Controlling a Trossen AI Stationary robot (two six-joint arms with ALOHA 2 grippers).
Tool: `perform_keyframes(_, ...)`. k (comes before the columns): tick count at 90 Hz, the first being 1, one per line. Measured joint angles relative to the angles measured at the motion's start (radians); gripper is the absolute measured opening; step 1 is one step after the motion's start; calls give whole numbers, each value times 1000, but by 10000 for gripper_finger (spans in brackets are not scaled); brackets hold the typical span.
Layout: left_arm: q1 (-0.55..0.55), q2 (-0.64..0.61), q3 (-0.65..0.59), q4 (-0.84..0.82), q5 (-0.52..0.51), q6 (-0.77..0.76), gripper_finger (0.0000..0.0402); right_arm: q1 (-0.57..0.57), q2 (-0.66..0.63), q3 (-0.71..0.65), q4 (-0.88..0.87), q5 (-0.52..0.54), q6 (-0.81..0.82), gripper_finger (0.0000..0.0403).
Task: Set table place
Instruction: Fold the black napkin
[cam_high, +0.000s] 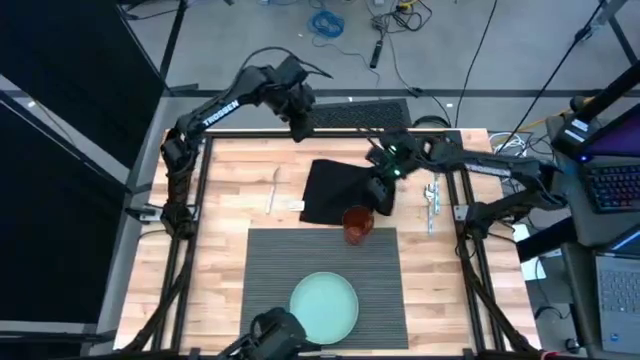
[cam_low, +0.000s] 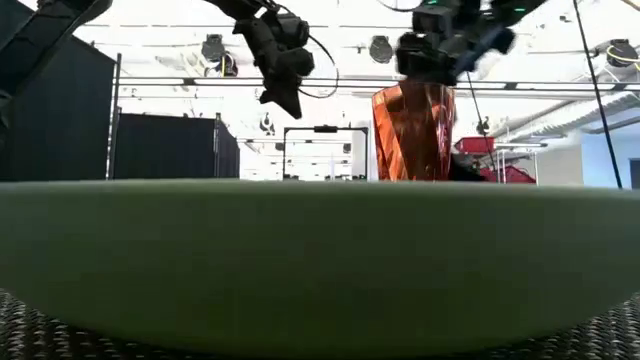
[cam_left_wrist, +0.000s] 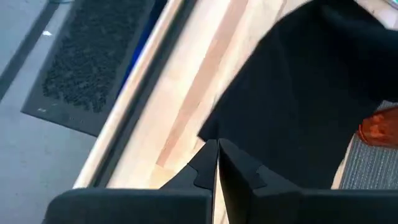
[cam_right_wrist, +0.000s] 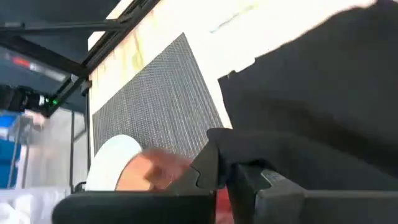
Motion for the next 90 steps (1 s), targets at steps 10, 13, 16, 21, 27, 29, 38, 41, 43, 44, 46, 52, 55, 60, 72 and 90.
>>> perform_keyframes(10, 30, -66, 0, -4, -34, 0, 0, -9, 157, 148, -122, -35, -90, 0)
perform_keyframes(13, 36, -85, 0, -3, -59, 0, 0, -8, 204, 191, -163, -36, -117, 0)
perform_keyframes(16, 44, -103, 1, -2, -88, 1, 0, -6, 249, 230, -202, -40, -144, 0)
perform_keyframes(21, 67, -136, 1, -12, -131, 4, 0, 3, 323, 292, -258, -43, -185, 0)
perform_keyframes(27, 88, -158, 1, -20, -181, 8, 0, 17, 397, 354, -301, -44, -227, 0)
perform_keyframes(29, 95, -164, 1, -19, -186, 8, 0, 22, 420, 373, -308, -44, -237, 0)
perform_keyframes(38, 131, -183, 1, -25, -188, 11, 0, 43, 500, 454, -317, -97, -263, 0)
perform_keyframes(41, 138, -184, 1, -25, -188, 15, 0, 49, 525, 481, -317, -118, -269, 0)
perform_keyframes(43, 143, -184, 1, -25, -188, 21, 0, 52, 539, 500, -319, -129, -274, 0)
perform_keyframes(44, 146, -184, 1, -25, -187, 24, 0, 54, 546, 509, -321, -133, -276, 0)
perform_keyframes(46, 151, -184, 1, -26, -185, 28, 0, 58, 561, 527, -323, -141, -280, 0)
perform_keyframes(52, 165, -184, -15, -14, -185, 36, 0, 72, 605, 583, -328, -147, -284, 0)
perform_keyframes(55, 170, -183, -27, -9, -185, 41, 0, 79, 623, 609, -331, -148, -287, 0)
perform_keyframes(60, 179, -183, -50, -4, -185, 55, 0, 88, 654, 648, -346, -165, -296, 0)
perform_keyframes(72, 190, -181, -121, 24, -185, 61, 0, 106, 726, 709, -370, -206, -300, 0)
perform_keyframes(90, 205, -181, -193, 84, -132, 81, 0, 96, 769, 742, -353, -273, -282, 8)
